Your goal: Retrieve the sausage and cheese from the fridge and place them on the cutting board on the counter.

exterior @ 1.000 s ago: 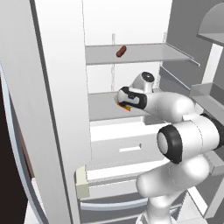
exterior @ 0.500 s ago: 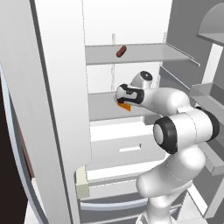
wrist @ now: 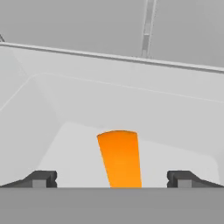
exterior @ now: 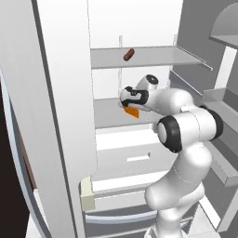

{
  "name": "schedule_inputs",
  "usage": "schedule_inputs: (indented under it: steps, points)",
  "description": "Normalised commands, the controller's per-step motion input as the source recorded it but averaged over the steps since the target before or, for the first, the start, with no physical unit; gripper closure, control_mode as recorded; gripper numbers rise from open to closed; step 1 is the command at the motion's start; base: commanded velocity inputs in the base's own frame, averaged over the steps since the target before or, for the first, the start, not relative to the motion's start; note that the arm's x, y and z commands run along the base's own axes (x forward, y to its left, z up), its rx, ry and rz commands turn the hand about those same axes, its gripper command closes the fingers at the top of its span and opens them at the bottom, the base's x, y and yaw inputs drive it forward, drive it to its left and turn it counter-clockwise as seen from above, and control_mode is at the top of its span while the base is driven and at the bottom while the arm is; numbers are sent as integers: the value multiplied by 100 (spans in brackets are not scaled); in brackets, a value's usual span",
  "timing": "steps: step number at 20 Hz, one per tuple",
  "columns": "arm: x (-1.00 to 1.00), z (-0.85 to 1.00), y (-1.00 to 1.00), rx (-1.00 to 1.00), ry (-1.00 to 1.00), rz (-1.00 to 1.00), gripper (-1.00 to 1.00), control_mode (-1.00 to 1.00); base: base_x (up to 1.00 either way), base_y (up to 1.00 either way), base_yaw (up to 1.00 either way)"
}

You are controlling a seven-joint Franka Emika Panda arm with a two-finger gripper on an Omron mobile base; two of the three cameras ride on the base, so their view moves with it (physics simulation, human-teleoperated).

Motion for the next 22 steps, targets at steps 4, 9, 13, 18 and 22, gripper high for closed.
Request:
schedule_inputs:
  steps: [4, 9, 13, 18, 22]
  points:
    - [21, -14, 0, -1, 6, 2, -100, -100, 0, 0, 0]
    - [11, -28, 0, -4, 8, 0, -100, -100, 0, 0, 0]
    - [2, -24, 0, -2, 8, 0, -100, -100, 0, 0, 0]
    - [0, -23, 0, 0, 5, 0, -100, -100, 0, 0, 0]
    - [-1, -36, 0, -1, 5, 0, -100, -100, 0, 0, 0]
